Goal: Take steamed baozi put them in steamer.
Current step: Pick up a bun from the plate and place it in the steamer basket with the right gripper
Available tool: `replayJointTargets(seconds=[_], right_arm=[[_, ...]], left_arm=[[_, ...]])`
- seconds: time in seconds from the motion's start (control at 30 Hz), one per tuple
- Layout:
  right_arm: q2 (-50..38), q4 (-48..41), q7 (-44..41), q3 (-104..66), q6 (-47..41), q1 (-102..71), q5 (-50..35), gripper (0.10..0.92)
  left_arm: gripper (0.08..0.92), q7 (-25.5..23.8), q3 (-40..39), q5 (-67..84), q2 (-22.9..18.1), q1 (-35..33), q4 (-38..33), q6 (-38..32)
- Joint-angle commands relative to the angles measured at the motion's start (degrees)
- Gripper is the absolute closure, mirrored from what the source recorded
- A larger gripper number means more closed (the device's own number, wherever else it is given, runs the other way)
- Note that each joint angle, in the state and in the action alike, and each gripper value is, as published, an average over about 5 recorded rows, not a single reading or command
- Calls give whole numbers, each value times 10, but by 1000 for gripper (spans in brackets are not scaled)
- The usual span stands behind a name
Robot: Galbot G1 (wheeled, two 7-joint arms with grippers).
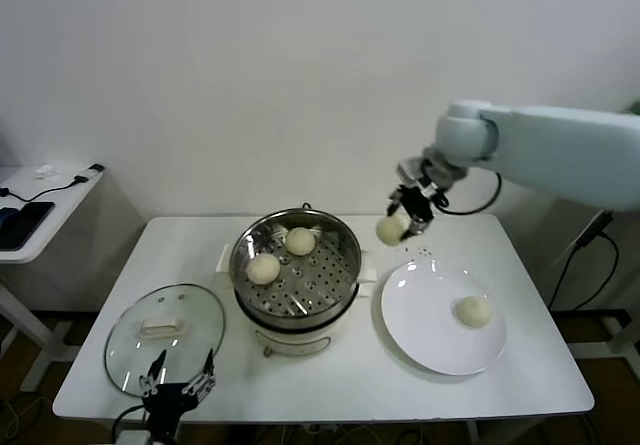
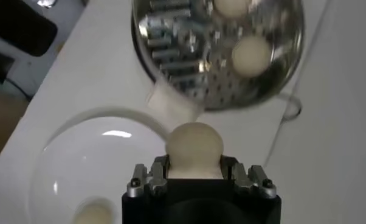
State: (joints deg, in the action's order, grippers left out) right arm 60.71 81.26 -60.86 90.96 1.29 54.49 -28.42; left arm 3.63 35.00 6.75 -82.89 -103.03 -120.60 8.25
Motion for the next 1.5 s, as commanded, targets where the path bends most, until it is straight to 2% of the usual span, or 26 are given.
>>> replayJointTargets(seconds=[0.03,0.23,0.43,0.63,1.03,1.13,1.37,1.5], right_arm=[[130,15,-58,-35,160,48,19,457],[163,40,-42,-41,229,-43,130,457],[183,-13,-13,-42,280,-123,207,457],[212,-90,3,-42,313,-178,231,457],[257,-166,9,-54,322,-221,236,450],[260,-172,4,-54,322,-218,227,423],[258,-171,-12,-52,318,-201,189,244],[250,-171,-19,-55,320,-184,167,206]], left_arm=[[177,0,0,0,0,2,2,1],[177,0,3,1,1,1,4,1],[177,0,4,2,1,2,7,2],[177,0,3,2,2,6,15,1],[177,0,6,6,5,12,18,3],[177,0,7,7,6,12,16,4],[177,0,7,9,6,12,13,5],[177,0,6,9,6,10,12,5]])
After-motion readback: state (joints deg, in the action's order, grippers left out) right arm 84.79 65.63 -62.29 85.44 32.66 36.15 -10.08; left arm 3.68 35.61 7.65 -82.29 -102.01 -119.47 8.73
